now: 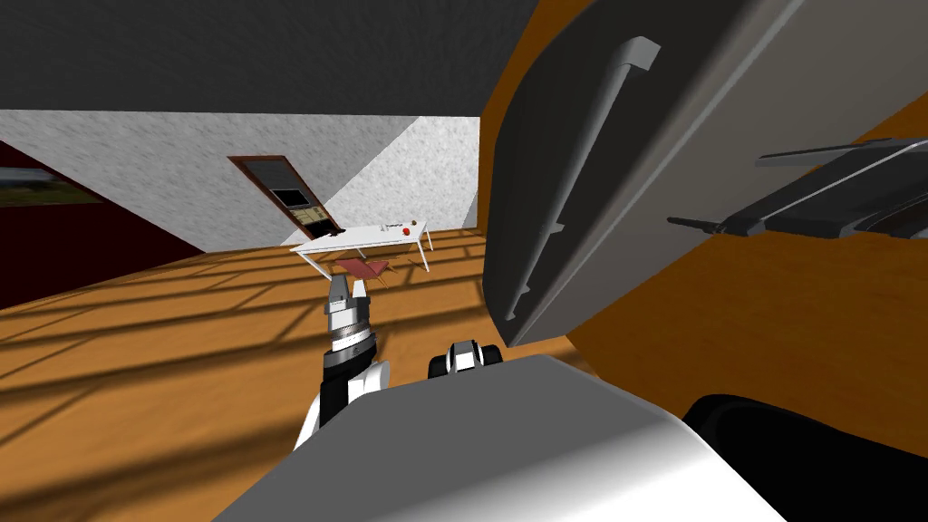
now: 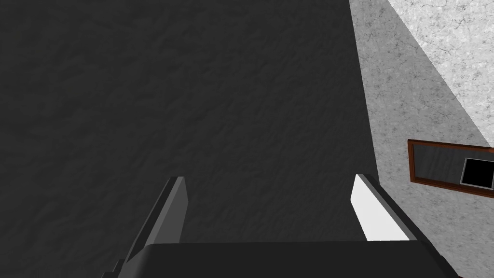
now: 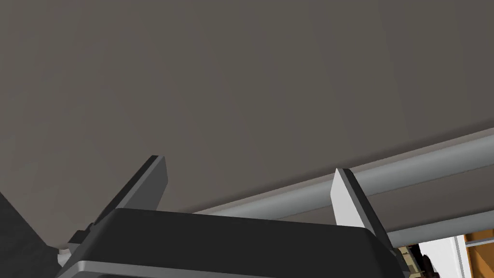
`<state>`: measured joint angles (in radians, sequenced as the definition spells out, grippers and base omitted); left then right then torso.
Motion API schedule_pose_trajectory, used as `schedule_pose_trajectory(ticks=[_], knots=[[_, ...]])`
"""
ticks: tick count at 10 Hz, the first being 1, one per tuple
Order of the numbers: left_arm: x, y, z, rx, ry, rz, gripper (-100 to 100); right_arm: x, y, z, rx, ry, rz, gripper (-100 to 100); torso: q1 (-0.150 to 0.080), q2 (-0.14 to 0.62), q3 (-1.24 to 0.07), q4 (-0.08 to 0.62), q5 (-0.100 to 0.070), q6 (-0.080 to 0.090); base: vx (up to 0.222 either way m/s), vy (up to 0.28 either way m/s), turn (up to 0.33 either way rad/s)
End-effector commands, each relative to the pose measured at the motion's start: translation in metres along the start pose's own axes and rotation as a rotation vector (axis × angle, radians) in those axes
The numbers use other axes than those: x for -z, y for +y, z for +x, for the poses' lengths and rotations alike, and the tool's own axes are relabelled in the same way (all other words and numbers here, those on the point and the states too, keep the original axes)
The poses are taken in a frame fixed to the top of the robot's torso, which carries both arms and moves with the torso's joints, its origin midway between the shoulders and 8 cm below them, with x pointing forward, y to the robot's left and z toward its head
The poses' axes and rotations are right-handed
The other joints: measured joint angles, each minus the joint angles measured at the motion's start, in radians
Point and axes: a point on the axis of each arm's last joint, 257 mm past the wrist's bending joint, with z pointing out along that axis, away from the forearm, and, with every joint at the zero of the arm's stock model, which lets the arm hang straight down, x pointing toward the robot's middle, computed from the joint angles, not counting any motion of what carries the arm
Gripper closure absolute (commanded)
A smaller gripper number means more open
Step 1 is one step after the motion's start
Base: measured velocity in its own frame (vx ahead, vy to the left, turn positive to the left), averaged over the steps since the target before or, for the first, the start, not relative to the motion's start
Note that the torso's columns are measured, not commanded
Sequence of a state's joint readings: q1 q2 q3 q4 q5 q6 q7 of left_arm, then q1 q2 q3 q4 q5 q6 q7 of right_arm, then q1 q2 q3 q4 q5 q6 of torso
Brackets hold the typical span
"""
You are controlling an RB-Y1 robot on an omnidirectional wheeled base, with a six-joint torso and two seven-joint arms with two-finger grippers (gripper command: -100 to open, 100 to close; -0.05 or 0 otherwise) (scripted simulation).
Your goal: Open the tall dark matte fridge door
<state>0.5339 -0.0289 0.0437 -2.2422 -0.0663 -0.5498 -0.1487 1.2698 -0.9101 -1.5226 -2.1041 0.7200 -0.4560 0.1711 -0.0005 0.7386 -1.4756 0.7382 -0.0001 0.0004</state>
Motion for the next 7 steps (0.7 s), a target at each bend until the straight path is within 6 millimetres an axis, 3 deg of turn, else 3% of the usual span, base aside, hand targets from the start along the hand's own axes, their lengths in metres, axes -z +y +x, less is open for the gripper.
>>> schedule_pose_trajectory(ticks=[1,7], knots=[[0.000,0.000,0.000,0.000,0.000,0.000,0,-0.005,-0.013,-0.012,0.083,0.000,0.000,-100,0.000,0.000,0.000,0.000,0.000,0.000,0.032,0.025,0.054],[0.000,0.000,0.000,0.000,0.000,0.000,0,-0.019,-0.042,-0.046,0.277,-0.016,0.007,-100,0.004,-0.005,-0.005,-0.001,0.004,-0.005,0.028,0.024,0.057]])
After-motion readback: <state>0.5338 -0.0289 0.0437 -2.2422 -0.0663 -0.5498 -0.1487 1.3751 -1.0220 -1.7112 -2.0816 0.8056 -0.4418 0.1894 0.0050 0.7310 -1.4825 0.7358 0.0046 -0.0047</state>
